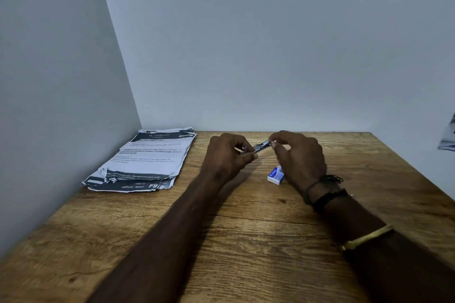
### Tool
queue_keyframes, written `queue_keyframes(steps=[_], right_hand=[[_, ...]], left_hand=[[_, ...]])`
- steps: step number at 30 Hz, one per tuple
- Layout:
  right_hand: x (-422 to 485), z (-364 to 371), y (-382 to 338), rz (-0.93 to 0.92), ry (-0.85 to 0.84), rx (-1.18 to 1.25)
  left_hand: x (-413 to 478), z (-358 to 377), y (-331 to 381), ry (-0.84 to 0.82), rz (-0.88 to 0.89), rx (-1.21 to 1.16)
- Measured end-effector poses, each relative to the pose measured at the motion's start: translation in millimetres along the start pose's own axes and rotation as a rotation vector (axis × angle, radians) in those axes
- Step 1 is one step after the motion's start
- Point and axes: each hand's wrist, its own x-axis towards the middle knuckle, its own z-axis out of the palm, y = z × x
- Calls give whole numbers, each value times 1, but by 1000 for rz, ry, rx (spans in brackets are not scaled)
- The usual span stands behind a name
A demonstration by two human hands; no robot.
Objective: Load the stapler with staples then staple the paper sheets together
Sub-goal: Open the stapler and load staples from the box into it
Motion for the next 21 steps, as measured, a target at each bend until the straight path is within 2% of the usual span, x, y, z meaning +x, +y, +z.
queue_keyframes(steps=[2, 4, 9, 15, 19, 21], right_hand=[[-1, -1, -3, -65, -36, -175], [-1, 0, -5, -99, -66, -236], [-3, -1, -9, -198, -89, -206], [-6, -1, -16, -219, -148, -162], [-5, -2, -12, -198, -39, -48], [-4, -4, -12, -182, -17, -69]], left_hand=[[0, 0, 0, -10, -4, -4], [-1, 0, 0, -7, -2, 9], [1, 0, -1, 18, -8, -8], [0, -1, -1, 12, 0, 9], [0, -1, 0, 8, -1, 34], [0, -1, 0, 4, 0, 41]])
